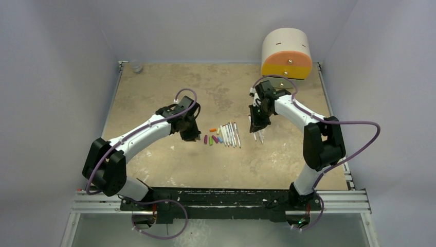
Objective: Open the pen caps
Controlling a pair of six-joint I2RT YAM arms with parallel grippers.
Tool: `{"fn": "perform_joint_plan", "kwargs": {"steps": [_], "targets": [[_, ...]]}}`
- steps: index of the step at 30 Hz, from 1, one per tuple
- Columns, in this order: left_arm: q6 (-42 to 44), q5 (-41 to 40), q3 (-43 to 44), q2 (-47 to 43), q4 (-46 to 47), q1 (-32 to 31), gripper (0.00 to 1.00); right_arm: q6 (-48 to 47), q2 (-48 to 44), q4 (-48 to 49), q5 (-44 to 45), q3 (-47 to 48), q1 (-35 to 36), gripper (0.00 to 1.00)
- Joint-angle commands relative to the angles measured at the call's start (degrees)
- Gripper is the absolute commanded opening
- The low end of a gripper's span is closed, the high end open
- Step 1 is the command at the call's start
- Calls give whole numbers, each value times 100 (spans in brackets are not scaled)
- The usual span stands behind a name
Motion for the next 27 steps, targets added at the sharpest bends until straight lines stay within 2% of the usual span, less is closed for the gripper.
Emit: {"fn": "perform_joint_plan", "kwargs": {"steps": [1, 16, 23, 27], "targets": [[180, -309, -73, -268, -45, 25, 0, -69, -51, -85, 226, 193, 20, 6], [427, -297, -243, -241, 73, 25, 0, -14, 321, -132, 439, 455, 20, 9], [454, -287, -269, -234, 89, 25, 0, -5, 436, -120, 443, 506, 38, 21], [412, -258, -199, -181, 108, 25, 0, -12, 427, -120, 478, 452, 42, 23]]}}
